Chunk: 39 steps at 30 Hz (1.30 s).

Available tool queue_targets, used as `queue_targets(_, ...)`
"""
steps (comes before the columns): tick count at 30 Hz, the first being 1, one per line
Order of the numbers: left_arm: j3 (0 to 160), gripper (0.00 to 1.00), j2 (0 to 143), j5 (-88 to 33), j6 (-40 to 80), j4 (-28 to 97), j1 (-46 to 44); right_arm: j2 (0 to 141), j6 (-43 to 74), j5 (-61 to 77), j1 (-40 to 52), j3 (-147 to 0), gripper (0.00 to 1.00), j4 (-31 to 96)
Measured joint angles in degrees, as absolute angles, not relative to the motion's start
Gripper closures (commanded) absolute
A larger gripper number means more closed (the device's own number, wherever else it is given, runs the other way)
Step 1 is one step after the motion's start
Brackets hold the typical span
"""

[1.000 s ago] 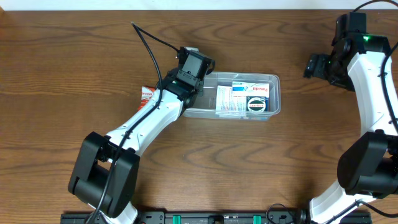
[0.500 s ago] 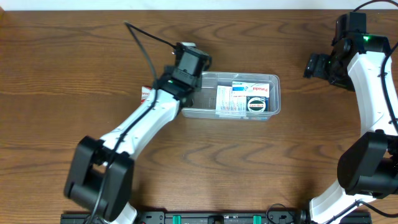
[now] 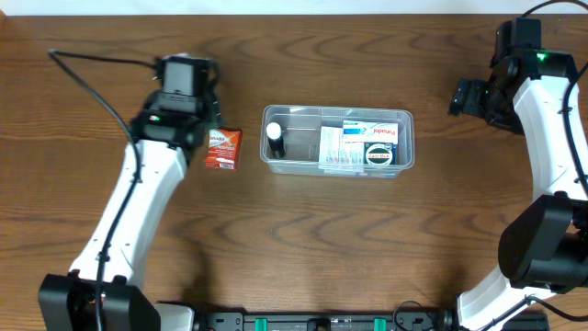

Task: Pack container
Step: 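Release the bottle and move the left gripper to the red Panadol box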

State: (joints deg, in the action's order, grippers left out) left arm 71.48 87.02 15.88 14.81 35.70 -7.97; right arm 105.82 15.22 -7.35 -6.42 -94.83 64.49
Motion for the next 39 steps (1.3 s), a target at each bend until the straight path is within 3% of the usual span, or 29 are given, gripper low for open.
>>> queue_targets(1,71.5,0.25,87.2,14.5,14.8,36.9,-6.9,105.8,15.2,-7.4,-6.4,-94.8,0.01,64.5)
queue_targets(3,71.5,0.45,87.4,11.0,15.1,38.8,-5.3,105.8,15.2,-7.4,-6.4,-94.8,0.01,64.5)
queue_targets(7,71.5,0.5,87.3,5.5,15.0,39.7,-4.8,105.8,15.2,-7.4,-6.4,-94.8,0.01,64.5)
queue_targets(10,71.5,0.65,86.7,3.1,15.2,39.7,-5.0,105.8,15.2,-7.4,-6.4,-94.8,0.01,64.5)
queue_targets(20,71.5,0.67,85.4,2.5,11.7,39.6,-5.0,105.8,15.2,-7.4,-6.4,-94.8,0.01,64.5)
queue_targets(23,71.5,0.62,87.4,2.7,11.2,39.6,-5.0,105.8,15.2,-7.4,-6.4,-94.8,0.01,64.5)
queue_targets(29,71.5,0.16,93.2,3.0,10.0,39.6,-5.0,105.8,15.2,-7.4,-6.4,-94.8,0.01,64.5)
queue_targets(32,71.5,0.09,96.1,3.2,9.3,39.6,-4.9,105.8,15.2,-7.4,-6.4,-94.8,0.01,64.5)
queue_targets(39,71.5,0.09,102.8,1.4,3.9,39.4,-4.9,105.8,15.2,-7.4,-6.4,-94.8,0.01,64.5)
